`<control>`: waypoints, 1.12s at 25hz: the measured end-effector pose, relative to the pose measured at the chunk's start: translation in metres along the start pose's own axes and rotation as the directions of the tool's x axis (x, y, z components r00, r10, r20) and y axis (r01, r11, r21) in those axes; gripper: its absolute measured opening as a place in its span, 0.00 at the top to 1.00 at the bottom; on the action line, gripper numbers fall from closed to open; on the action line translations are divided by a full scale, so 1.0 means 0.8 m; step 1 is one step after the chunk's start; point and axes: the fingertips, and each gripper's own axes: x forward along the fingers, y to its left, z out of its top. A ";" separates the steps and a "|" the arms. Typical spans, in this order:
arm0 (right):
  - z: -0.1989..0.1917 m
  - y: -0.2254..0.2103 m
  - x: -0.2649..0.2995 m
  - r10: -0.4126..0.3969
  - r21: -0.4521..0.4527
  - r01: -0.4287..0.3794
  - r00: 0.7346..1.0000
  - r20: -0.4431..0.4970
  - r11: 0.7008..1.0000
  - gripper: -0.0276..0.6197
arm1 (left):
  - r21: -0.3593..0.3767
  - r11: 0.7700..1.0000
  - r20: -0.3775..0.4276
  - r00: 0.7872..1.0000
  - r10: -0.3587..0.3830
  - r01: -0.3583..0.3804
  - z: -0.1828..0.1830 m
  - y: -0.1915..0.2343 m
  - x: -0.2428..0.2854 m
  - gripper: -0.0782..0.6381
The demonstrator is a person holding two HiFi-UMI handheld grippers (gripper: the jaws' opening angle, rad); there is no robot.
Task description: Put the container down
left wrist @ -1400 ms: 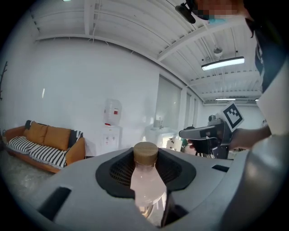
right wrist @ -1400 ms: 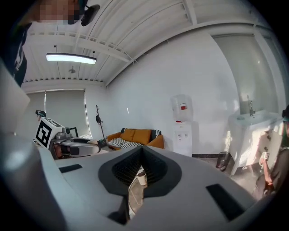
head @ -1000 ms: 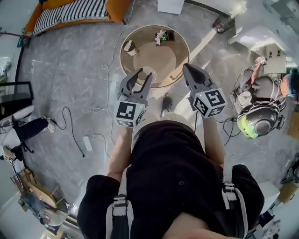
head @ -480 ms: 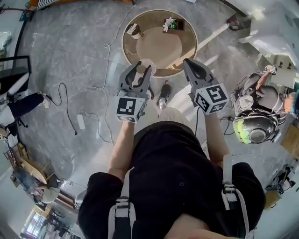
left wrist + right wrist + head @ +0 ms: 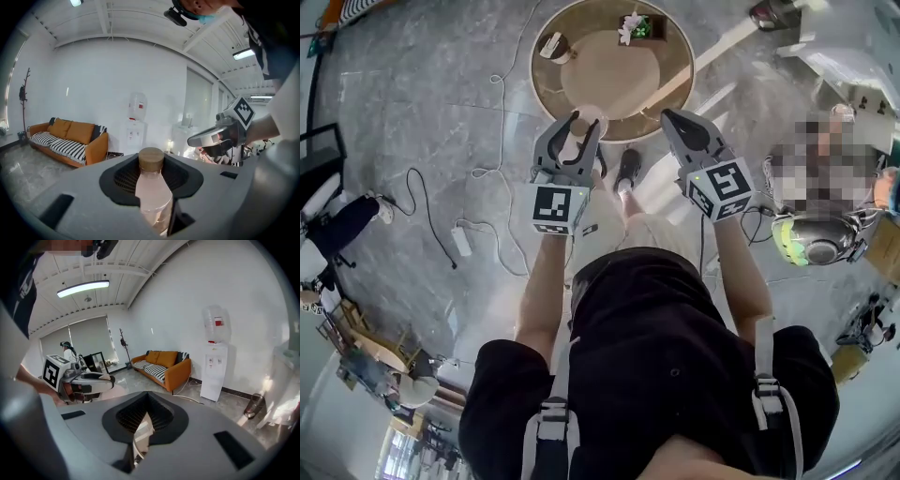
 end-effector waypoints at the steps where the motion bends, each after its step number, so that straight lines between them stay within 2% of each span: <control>1: -0.005 -0.002 0.007 -0.003 -0.003 0.003 1.000 -0.009 1.000 0.95 | 0.017 1.000 -0.001 1.000 -0.013 0.013 -0.006 0.002 0.008 0.69; 4: -0.022 -0.015 0.033 -0.012 -0.006 0.012 1.000 -0.026 1.000 0.95 | 0.053 0.997 -0.005 0.999 -0.053 0.053 -0.029 0.006 0.040 0.69; 10: -0.065 -0.049 0.078 -0.038 0.022 0.040 0.994 -0.101 0.999 0.95 | 0.015 0.995 -0.069 0.992 -0.102 0.103 -0.092 0.018 0.111 0.69; 17: -0.103 -0.082 0.111 -0.059 0.065 0.068 0.989 -0.134 0.996 0.95 | 0.052 0.984 -0.119 0.979 -0.165 0.172 -0.148 0.026 0.177 0.69; 28: -0.174 -0.126 0.152 -0.082 0.122 0.105 0.980 -0.179 0.987 0.95 | 0.027 0.982 -0.221 0.959 -0.176 0.187 -0.261 0.042 0.241 0.69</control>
